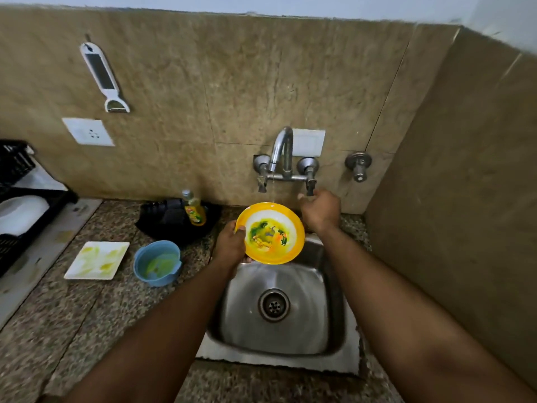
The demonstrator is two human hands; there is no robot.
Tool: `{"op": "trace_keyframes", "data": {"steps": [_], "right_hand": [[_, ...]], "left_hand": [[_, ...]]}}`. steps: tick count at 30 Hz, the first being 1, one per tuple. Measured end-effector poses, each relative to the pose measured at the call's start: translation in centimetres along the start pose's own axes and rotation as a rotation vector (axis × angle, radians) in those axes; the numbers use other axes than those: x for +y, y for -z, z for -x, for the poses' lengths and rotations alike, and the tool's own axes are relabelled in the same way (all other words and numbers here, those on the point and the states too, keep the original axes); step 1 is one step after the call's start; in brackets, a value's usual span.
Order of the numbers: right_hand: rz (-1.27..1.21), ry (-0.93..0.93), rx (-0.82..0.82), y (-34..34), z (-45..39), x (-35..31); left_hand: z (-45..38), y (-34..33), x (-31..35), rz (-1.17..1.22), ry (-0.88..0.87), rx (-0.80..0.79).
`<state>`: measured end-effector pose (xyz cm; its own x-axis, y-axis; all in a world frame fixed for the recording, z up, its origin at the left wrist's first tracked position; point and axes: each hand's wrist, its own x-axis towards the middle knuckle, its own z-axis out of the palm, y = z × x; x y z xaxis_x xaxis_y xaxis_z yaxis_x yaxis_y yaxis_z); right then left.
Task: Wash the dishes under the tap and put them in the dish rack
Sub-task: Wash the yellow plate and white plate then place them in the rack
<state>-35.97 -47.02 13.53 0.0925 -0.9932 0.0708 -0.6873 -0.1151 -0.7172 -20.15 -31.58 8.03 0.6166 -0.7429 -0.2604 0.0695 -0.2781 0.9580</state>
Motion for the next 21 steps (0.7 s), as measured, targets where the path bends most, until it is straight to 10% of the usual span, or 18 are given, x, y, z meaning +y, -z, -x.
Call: {"op": "trace_keyframes", "data": {"steps": [21], "right_hand": [[0.031, -0.04, 0.097, -1.4, -4.9, 0.4]], "left_hand": [[-3.6, 0.6, 0.1, -0.046, -0.044, -0.024]]}}
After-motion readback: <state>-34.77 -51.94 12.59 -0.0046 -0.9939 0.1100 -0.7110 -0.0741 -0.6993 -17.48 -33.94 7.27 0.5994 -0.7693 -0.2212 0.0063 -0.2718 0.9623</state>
